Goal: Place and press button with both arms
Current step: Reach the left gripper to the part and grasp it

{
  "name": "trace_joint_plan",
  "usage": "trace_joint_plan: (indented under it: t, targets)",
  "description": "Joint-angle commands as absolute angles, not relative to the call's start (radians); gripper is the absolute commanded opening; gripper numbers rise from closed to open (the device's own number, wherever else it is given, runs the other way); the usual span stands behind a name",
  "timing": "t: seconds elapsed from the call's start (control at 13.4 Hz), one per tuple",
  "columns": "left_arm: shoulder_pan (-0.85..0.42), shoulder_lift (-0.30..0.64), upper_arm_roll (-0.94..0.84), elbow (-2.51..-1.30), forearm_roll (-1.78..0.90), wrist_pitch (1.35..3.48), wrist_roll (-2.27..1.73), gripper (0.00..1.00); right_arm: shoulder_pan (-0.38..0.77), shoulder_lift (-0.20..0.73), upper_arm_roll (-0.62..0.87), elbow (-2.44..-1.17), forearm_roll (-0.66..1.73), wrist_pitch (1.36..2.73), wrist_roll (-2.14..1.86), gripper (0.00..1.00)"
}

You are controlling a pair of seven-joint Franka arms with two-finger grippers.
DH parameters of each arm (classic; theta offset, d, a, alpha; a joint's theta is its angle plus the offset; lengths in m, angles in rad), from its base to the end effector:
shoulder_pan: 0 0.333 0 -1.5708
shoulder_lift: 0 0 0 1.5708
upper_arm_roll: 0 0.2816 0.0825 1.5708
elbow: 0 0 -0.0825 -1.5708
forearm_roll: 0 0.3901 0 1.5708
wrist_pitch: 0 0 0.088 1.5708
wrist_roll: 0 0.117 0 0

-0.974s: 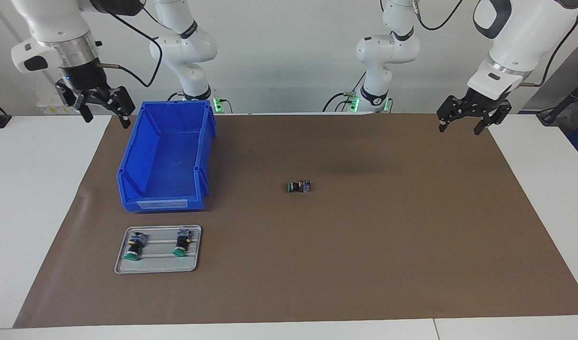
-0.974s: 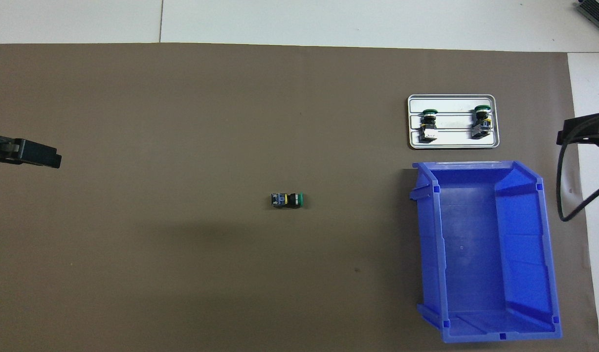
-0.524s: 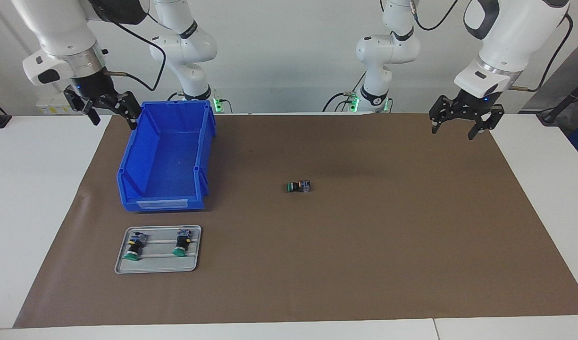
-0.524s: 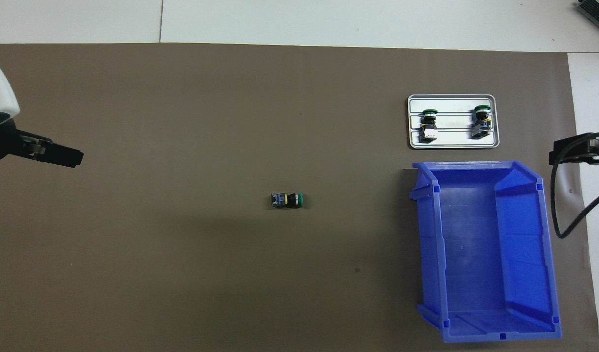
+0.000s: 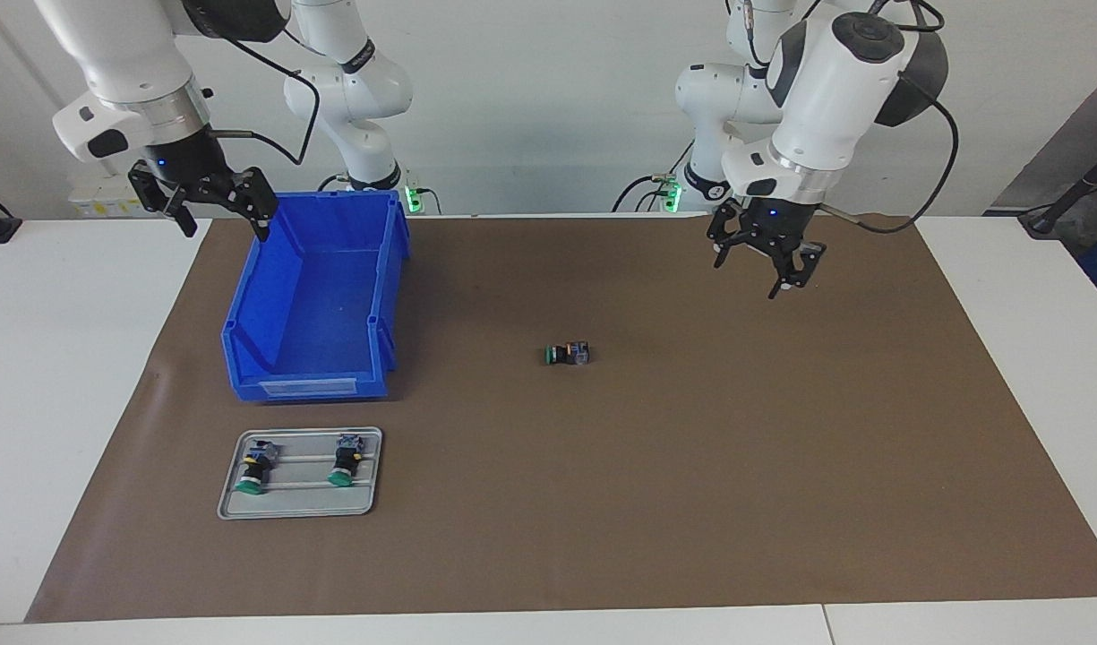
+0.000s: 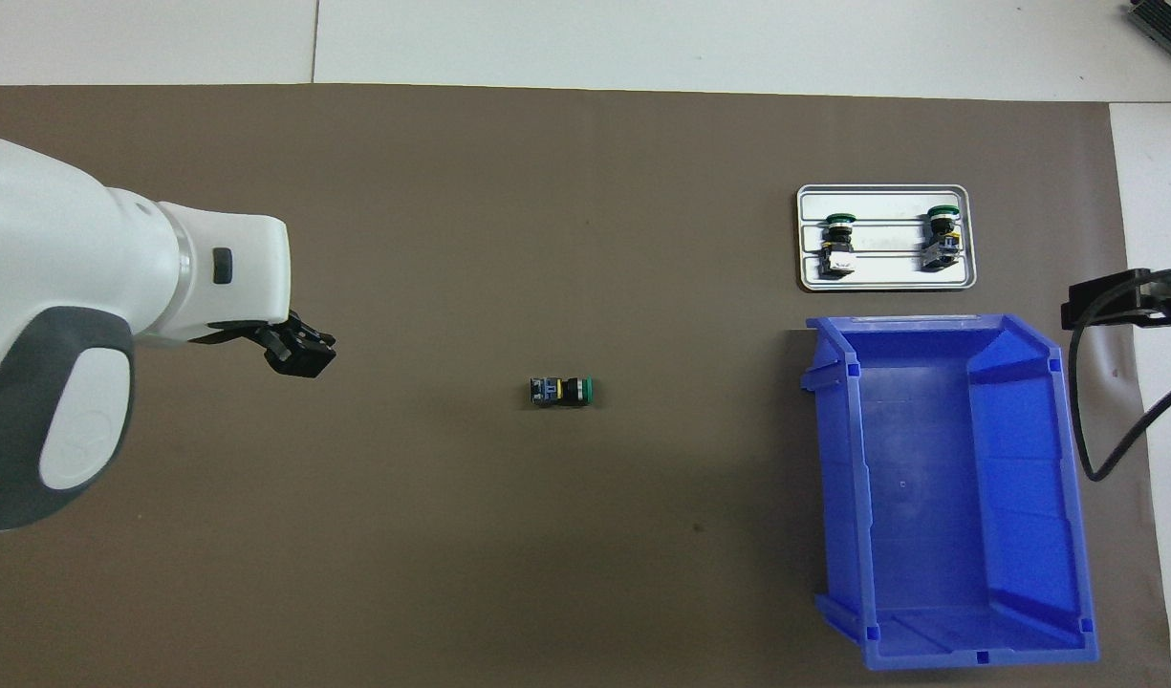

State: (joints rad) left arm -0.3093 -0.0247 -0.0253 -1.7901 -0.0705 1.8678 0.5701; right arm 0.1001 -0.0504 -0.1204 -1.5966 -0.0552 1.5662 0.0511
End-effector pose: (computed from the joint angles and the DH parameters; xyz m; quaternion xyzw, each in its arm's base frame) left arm 0.5399 -0.1942 0.5149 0.9014 -0.4285 0.0548 0.0276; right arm 0.5463 -0.0191 0.5952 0.9990 -0.0360 0.0102 0.0244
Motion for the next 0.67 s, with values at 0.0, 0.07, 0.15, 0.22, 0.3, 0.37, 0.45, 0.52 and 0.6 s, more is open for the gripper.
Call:
trace_joint_plan:
  t: [0.0,0.07,0.15,0.22,0.3,0.37,0.45,0.52,0.6]
  targets:
    - [-0.370,-0.008,-0.008,-1.854,-0.127,1.969,0.698,0.94,0.094,-0.066,-0.118,-1.606,-0.028,1.552,0.038,1.00]
    - [-0.394,0.012,-0.008,-1.858,-0.130,1.995,0.727,0.95,0.092,-0.069,-0.117,-1.611,-0.028,1.551,0.038,1.00]
    - [-0.417,0.030,-0.006,-1.859,-0.130,2.012,0.736,0.96,0.094,-0.071,-0.117,-1.612,-0.026,1.548,0.038,1.00]
    - [-0.445,0.046,-0.006,-1.859,-0.130,2.048,0.735,0.98,0.094,-0.074,-0.117,-1.618,-0.028,1.546,0.034,1.00]
    - [-0.468,0.067,-0.008,-1.859,-0.130,2.084,0.733,0.99,0.094,-0.075,-0.117,-1.618,-0.028,1.545,0.034,1.00]
    - [-0.495,0.090,-0.006,-1.859,-0.132,2.118,0.733,0.99,0.092,-0.075,-0.118,-1.618,-0.028,1.545,0.035,1.00]
    - [-0.514,0.103,-0.008,-1.865,-0.132,2.152,0.733,0.99,0.091,-0.075,-0.117,-1.617,-0.028,1.545,0.035,1.00]
    - [-0.528,0.110,-0.008,-1.868,-0.133,2.175,0.729,0.99,0.092,-0.075,-0.118,-1.617,-0.028,1.545,0.035,1.00]
    - [-0.552,0.118,-0.006,-1.879,-0.136,2.189,0.729,0.99,0.094,-0.075,-0.117,-1.617,-0.028,1.545,0.035,1.00]
